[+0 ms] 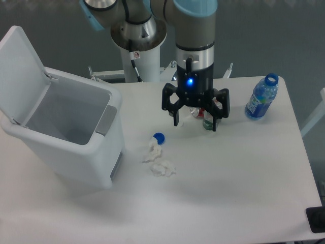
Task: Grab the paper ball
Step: 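Move the gripper from the bottles toward the crumpled white paper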
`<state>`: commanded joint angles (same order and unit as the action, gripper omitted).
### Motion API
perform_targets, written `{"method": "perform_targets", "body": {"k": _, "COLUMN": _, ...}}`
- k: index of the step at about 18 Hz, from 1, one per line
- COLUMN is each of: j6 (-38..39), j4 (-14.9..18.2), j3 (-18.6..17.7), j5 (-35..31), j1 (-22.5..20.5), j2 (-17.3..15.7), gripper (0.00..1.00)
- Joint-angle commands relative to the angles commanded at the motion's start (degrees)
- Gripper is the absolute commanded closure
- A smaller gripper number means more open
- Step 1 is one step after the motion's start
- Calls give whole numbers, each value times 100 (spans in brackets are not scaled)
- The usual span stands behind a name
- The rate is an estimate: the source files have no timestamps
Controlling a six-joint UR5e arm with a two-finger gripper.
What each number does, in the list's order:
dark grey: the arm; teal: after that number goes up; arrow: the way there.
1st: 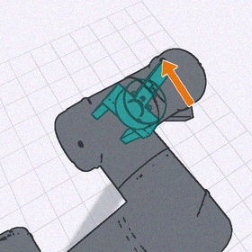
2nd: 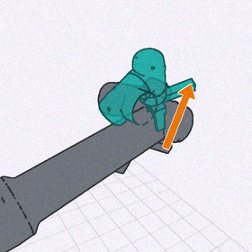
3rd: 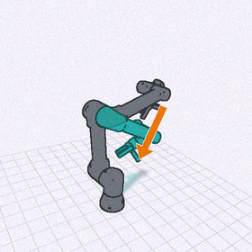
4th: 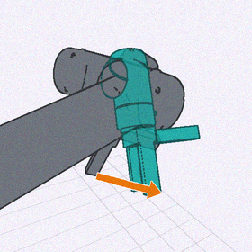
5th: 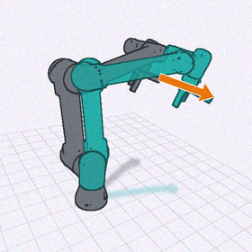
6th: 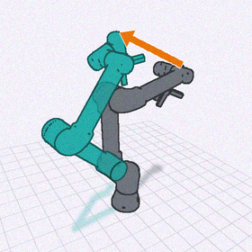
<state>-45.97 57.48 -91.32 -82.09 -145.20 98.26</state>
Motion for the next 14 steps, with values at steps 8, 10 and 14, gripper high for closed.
{"method": "perform_targets", "body": {"k": 8, "j6": 52, "j4": -26, "j3": -88, "j5": -211, "j1": 166, "j2": 237, "gripper": 0}}
{"method": "perform_targets", "body": {"k": 10, "j6": 70, "j4": -26, "j3": -114, "j5": -220, "j1": 237, "j2": 307, "gripper": 0}}
{"method": "perform_targets", "body": {"k": 14, "j6": 26, "j4": -26, "j3": -255, "j5": -220, "j1": 377, "j2": 667, "gripper": 0}}
